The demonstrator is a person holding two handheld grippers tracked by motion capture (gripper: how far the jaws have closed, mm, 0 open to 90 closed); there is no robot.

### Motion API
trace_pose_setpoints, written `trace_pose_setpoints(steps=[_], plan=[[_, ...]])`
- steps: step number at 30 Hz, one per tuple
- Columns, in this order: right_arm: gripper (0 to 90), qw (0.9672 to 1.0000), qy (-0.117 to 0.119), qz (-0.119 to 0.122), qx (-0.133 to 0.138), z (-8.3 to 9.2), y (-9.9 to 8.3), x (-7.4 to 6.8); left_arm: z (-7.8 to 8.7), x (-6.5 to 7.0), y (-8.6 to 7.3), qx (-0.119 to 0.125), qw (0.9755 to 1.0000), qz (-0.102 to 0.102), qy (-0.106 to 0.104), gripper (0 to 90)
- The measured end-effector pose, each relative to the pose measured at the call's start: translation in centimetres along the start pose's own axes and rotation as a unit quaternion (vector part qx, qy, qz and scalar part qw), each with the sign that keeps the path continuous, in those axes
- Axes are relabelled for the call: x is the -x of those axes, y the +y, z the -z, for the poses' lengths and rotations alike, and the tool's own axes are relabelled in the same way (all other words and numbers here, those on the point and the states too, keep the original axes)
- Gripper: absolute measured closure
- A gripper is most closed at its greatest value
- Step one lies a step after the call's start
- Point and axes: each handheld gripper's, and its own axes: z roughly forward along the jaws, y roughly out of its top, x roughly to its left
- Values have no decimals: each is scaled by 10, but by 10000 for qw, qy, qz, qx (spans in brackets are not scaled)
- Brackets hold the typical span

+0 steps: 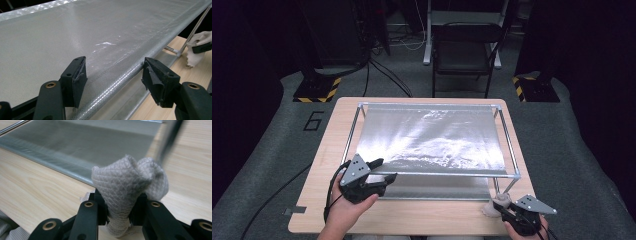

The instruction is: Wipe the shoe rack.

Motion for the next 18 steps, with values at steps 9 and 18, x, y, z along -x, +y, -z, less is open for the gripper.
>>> trace_pose_setpoints(steps=[9, 18], plan=[[729, 9998, 29, 198, -35, -22, 11, -16, 0, 0, 0, 25, 10000, 1, 6, 362], [727, 9999, -77, 116, -53, -36, 18, -19, 0, 0, 0, 20, 10000, -6, -2, 362]])
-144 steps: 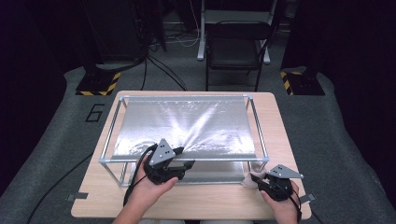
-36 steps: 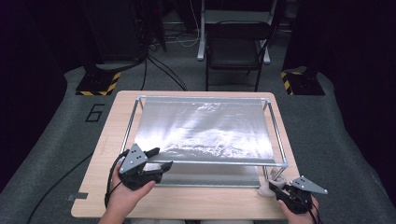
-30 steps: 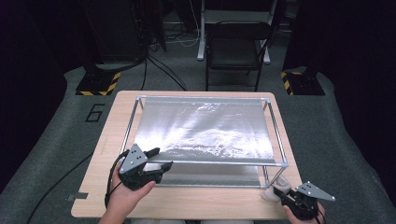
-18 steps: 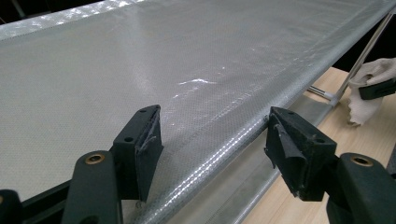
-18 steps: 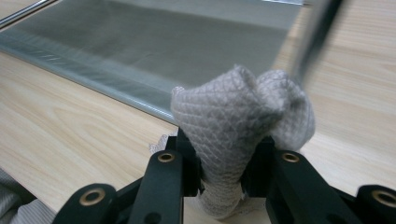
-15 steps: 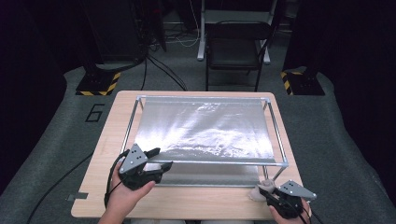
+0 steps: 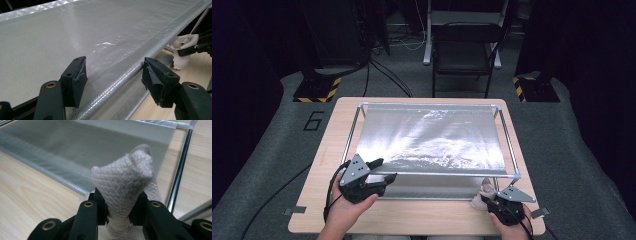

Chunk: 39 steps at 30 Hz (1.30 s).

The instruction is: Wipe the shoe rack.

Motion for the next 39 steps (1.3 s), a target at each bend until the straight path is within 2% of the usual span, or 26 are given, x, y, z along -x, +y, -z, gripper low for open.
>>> trace_pose_setpoints(steps=[3, 4, 7, 10, 12, 15, 17, 18, 23, 28, 29, 30, 31, 33, 34, 38, 39], plan=[[726, 10000, 53, 20, -25, -2, 0, 0, 0, 0, 0, 2, 10000, 7, -3, 362], [723, 9999, -69, 156, -17, -4, 0, 2, 0, 0, 0, 2, 10000, 8, -5, 362], [719, 10000, -33, 27, 15, -5, 0, 1, 0, 0, 0, 3, 10000, 9, -4, 362], [717, 10000, -92, 16, 27, -8, 1, 0, 0, 0, 0, 1, 10000, 11, -2, 362], [716, 9999, -66, 84, 26, -9, 1, 0, 0, 0, 0, 4, 10000, 3, 2, 362], [709, 10000, -85, 51, 3, -12, 3, -2, 0, 0, 0, -4, 10000, 2, 0, 362], [693, 9998, -143, 151, 31, -16, 4, -2, 0, 0, 0, 2, 10000, 2, 2, 362], [686, 9999, -122, 98, -7, -18, 4, -3, 0, 0, 0, 3, 10000, 3, 1, 362], [676, 9997, -181, 123, -59, -26, 6, -5, 0, 0, 0, 4, 10000, 6, 3, 362], [582, 9995, -213, 186, -115, -41, 8, -7, 0, 0, 0, -3, 10000, 14, -4, 362], [582, 9995, -213, 186, -115, -41, 8, -7, 0, 0, 0, -3, 10000, 14, -4, 362], [570, 9997, -198, 77, -117, -42, 7, -9, 0, 0, 0, 2, 10000, 15, -4, 362], [555, 9993, -251, 218, -158, -43, 7, -9, 0, 0, 0, 8, 10000, 10, 0, 362], [538, 9994, -240, 192, -137, -41, 7, -12, 0, 0, 0, 3, 10000, 14, 3, 362], [512, 9991, -307, 270, -111, -38, 7, -13, 0, 0, 0, 2, 10000, 15, 5, 362], [491, 9989, -248, 395, -82, -32, 8, -12, 0, 0, 0, 8, 10000, 29, 1, 362], [488, 9992, -258, 287, -56, -30, 9, -13, 0, 0, 0, 29, 10000, 22, 19, 362]])
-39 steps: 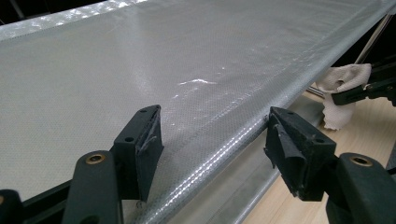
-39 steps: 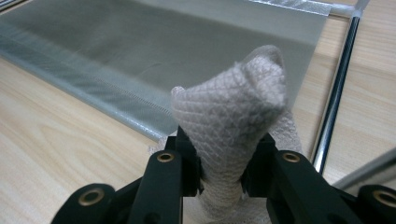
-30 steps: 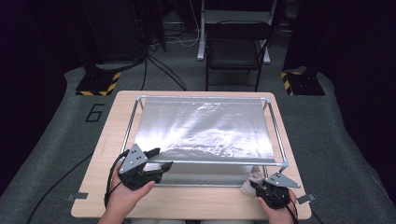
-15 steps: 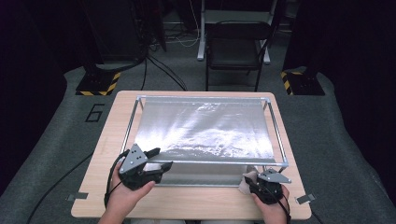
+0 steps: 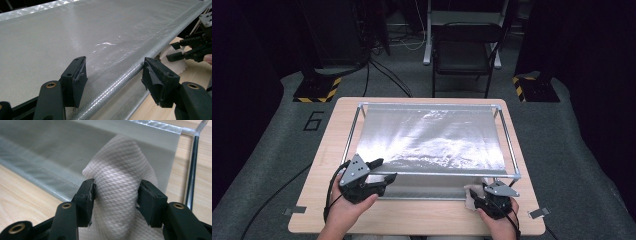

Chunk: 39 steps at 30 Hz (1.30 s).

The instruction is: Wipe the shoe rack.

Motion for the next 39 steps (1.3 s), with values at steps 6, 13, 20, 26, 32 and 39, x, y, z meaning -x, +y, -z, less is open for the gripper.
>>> trace_pose_setpoints(steps=[6, 13, 20, 26, 32, 39], plan=[[468, 9998, -158, 72, 62, 7, -2, 0, 0, 0, 0, 5, 10000, 13, -2, 362], [511, 9999, 61, -88, -7, 4, -7, 2, 0, 0, 0, -18, 10000, 16, -26, 362], [713, 9996, 82, 66, -251, -14, -5, 0, 0, -1, 0, -23, 10000, 15, -30, 362], [769, 9995, 44, 123, -280, -21, 2, 3, 0, 0, 0, -12, 10000, 13, -12, 362], [775, 9992, -250, -190, -248, -22, 7, -4, 0, 0, 0, -28, 10000, 34, -28, 362], [753, 9987, -398, 50, -317, -31, 0, 5, 0, 0, 0, -13, 10000, 18, -17, 362]])
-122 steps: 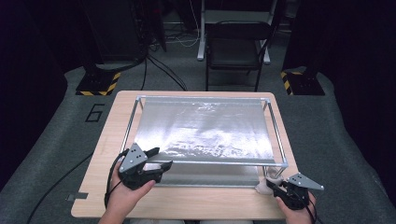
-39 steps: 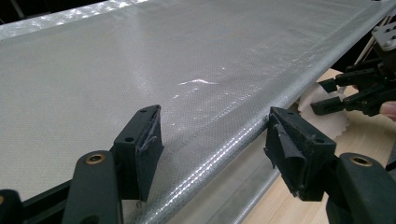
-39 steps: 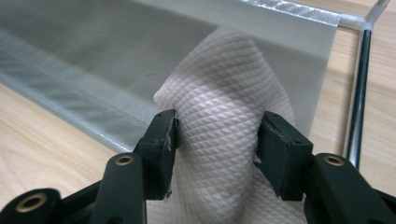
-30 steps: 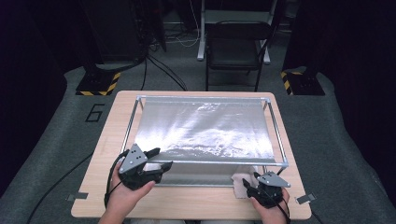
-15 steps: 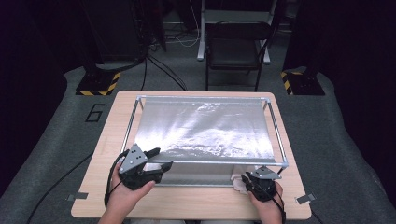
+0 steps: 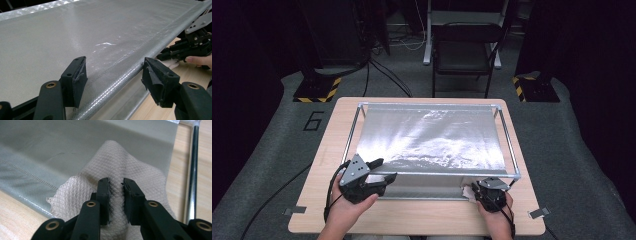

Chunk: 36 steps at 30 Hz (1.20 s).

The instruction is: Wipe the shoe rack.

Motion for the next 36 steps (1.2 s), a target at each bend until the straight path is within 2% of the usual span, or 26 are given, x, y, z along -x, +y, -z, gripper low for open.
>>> trace_pose_setpoints(steps=[1, 2, 4, 5, 6, 7, 8, 9, 11, 12, 15, 16, 17, 18, 22, 23, 24, 25, 26, 27, 28, 31, 32, 33, 35, 36], plan=[[748, 10000, 19, 86, -14, -1, 0, 1, 0, 0, 0, 8, 10000, 5, 2, 362], [734, 10000, 16, 11, -20, -1, 0, 0, 0, 0, 0, -12, 10000, 32, -13, 362], [730, 9999, 84, 47, -77, -3, 1, 0, 0, 0, 0, -14, 10000, 29, -12, 362], [725, 9998, 102, -138, -109, -3, 1, -2, 0, 0, 0, -13, 10000, 32, -12, 362], [724, 9987, 281, -407, -144, -3, 4, -4, -1, 0, 0, -4, 10000, 27, -3, 362], [724, 9987, 281, -407, -144, -3, 4, -4, -1, 0, 0, -4, 10000, 27, -3, 362], [723, 9995, 204, -120, -189, -5, 4, 0, -1, 0, 0, 5, 10000, 22, 6, 362], [723, 9992, 294, -220, -185, -4, 4, -2, -1, 0, 0, 10, 10000, 23, 7, 362], [721, 9990, 280, -306, -146, -7, 5, -7, -1, 0, 0, 19, 10000, 16, 15, 362], [718, 9994, 280, -172, -99, -9, 5, -6, -1, 0, 0, 18, 10000, 11, 14, 362], [711, 9994, 262, -196, -122, -11, 7, -10, -1, 0, 0, 20, 10000, 12, 12, 362], [704, 9992, 362, -165, -41, -12, 8, -12, -1, 0, 0, 17, 10000, 18, 6, 362], [704, 9992, 362, -165, -41, -12, 8, -12, -1, 0, 0, 17, 10000, 18, 6, 362], [702, 9990, 433, -69, -58, -14, 10, -15, -1, 0, 0, 13, 10000, 22, 4, 362], [700, 9991, 423, 0, -42, -18, 13, -24, -1, 0, 0, 8, 10000, 23, 4, 362], [697, 9993, 353, 42, -101, -21, 14, -26, -1, 0, 0, 6, 10000, 22, 4, 362], [695, 9981, 593, -114, -94, -22, 18, -34, -1, 0, 0, 3, 10000, 23, 6, 362], [695, 9981, 593, -114, -94, -22, 18, -34, -1, 0, 0, 3, 10000, 23, 6, 362], [694, 9991, 387, 116, -146, -27, 20, -38, -1, 0, 0, 8, 10000, 20, 6, 362], [694, 9991, 387, 116, -146, -27, 20, -38, -1, 0, 0, 8, 10000, 20, 6, 362], [694, 9969, 728, -257, -128, -26, 21, -46, -1, 0, 0, 13, 10000, 22, 7, 362], [694, 9970, 769, -50, -91, -31, 25, -55, -1, 0, 0, 18, 10000, 17, 7, 362], [694, 9970, 764, -93, -119, -31, 26, -59, -1, 0, 0, 15, 10000, 16, 9, 362], [694, 9975, 687, -30, -161, -32, 27, -60, -1, 0, 0, 7, 10000, 13, 7, 362], [691, 9969, 766, -69, -166, -32, 27, -62, -1, 0, 0, 2, 10000, 14, 7, 362], [689, 9966, 814, 14, -96, -32, 26, -59, -1, 0, 0, 10, 10000, 15, 11, 362]])
